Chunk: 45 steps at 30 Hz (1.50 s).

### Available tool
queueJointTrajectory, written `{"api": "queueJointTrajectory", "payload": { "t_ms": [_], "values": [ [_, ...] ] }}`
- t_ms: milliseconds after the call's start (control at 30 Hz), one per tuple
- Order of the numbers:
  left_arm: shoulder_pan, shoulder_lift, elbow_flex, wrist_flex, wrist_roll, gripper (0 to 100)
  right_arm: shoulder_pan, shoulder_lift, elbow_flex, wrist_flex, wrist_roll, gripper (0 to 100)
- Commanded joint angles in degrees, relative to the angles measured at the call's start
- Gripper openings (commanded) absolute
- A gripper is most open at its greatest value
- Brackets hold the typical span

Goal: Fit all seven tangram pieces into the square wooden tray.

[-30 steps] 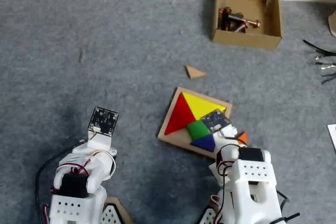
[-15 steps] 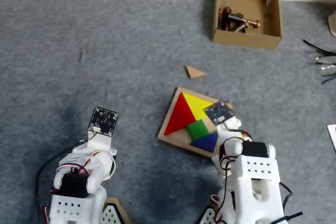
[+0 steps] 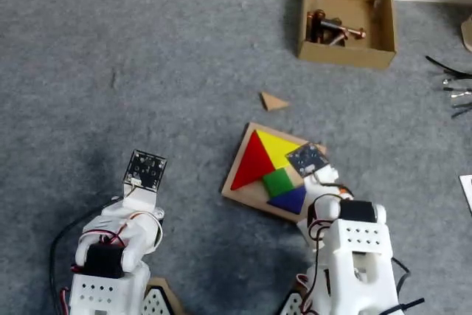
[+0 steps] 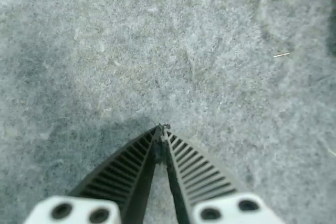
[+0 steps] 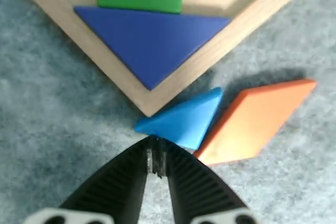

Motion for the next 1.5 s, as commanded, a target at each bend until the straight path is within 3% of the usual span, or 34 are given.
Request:
{"api": "queueJointTrajectory", "payload": {
  "t_ms": [0, 767, 1067, 1467],
  "values": [
    [-0.8, -0.8, 1.2, 0.1, 0.6, 1, 0.5, -0.8, 1.8, -5.2, 0.4, 0.5],
    [-0.8, -0.8, 1.2, 0.1, 0.6, 1, 3.7, -0.9, -3.0, -9.3, 0.6, 0.5],
    [-0.8, -0.8, 1.2, 0.1, 0.6, 1, 3.9, -0.8, 1.7, -21.8, 0.6, 0.5],
    [-0.8, -0.8, 1.2, 0.1, 0.6, 1, 3.9, -0.8, 1.6, -22.4, 0.4, 0.5]
  ]
}}
